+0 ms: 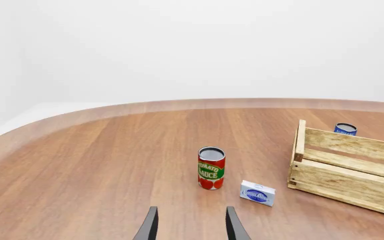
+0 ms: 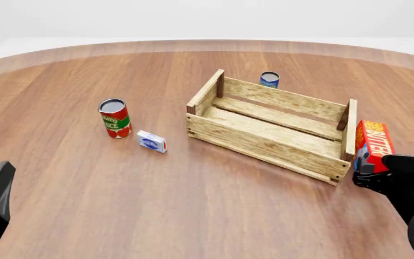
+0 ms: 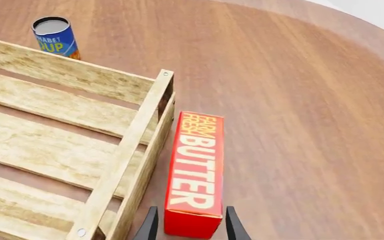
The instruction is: Pick up the butter and put it in the tray.
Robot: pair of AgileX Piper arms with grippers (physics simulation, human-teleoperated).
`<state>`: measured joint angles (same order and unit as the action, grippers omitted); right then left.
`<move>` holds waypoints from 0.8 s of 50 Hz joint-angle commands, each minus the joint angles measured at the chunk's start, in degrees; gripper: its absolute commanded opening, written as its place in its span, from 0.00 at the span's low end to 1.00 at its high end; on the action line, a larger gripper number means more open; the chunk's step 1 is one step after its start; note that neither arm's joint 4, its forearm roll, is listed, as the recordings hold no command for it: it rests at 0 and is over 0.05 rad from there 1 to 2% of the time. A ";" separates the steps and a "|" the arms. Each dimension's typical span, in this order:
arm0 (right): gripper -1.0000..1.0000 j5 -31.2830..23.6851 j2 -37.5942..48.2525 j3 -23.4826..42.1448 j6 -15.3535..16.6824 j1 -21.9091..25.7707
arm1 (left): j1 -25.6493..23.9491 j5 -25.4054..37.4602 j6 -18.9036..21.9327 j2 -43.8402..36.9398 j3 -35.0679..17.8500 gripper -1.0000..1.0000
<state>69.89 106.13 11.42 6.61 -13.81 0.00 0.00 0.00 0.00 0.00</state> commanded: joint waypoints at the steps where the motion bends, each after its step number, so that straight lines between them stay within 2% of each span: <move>1: 1.00 0.00 1.58 0.90 0.26 -0.07 | 0.00 0.00 0.00 0.00 0.00 1.00; 40: 1.00 0.00 4.52 3.00 0.20 -0.80 | 0.00 0.00 0.00 0.00 0.00 1.00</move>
<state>69.89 109.79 13.84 6.87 -14.45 0.00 0.00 0.00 0.00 0.00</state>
